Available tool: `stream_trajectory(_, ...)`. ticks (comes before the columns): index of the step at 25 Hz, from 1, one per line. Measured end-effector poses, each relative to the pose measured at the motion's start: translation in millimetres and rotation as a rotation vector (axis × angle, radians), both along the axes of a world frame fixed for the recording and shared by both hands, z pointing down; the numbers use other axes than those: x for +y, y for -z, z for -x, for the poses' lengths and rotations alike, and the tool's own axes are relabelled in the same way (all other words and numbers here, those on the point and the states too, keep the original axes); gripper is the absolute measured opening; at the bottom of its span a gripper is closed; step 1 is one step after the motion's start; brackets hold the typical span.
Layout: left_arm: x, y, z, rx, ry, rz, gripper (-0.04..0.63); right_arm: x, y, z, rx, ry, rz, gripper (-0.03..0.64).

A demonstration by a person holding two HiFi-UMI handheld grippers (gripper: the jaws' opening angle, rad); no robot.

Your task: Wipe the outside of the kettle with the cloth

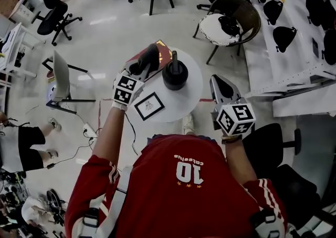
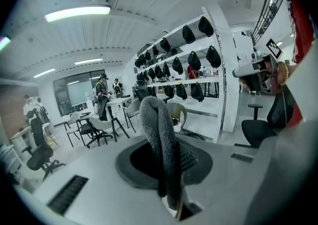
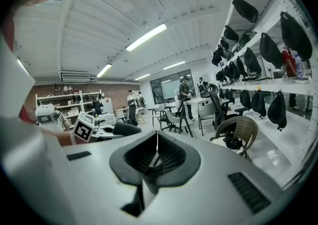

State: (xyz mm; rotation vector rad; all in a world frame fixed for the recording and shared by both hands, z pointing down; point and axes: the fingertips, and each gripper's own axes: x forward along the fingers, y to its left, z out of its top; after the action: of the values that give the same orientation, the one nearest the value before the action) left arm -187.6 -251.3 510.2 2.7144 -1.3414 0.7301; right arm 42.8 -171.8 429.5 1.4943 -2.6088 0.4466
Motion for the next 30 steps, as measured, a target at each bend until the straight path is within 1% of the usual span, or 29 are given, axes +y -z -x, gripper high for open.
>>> stream_trajectory(5,-2,-29,26,-0.012,0.024,0.048,0.048,0,-11,17,0.021,0.027,0.025,0.017)
stream_trajectory(9,-8,-54,28,-0.043,0.016,0.085,0.048,0,-15,22,0.03,0.04,0.038,0.017)
stream_trajectory(14,-22,-91,18,-0.13,-0.009,0.127,0.048,-1,-23,21,0.04,0.038,0.059,0.017)
stream_trajectory(17,-31,-107,5,-0.177,-0.046,0.143,0.048,-1,-28,15,0.043,0.026,0.076,0.017)
stream_trajectory(23,-49,-135,-23,-0.246,-0.105,0.149,0.048,-1,-39,2,0.041,-0.002,0.106,0.017)
stream_trajectory(24,-51,-138,-27,-0.251,-0.113,0.15,0.048,-1,-40,0,0.042,-0.005,0.109,0.017)
stream_trajectory(26,-56,-142,-35,-0.238,-0.123,0.157,0.048,-2,-42,-4,0.045,-0.011,0.117,0.017)
stream_trajectory(30,-58,-149,-43,-0.166,-0.138,0.19,0.048,-4,-43,-8,0.049,-0.019,0.125,0.017)
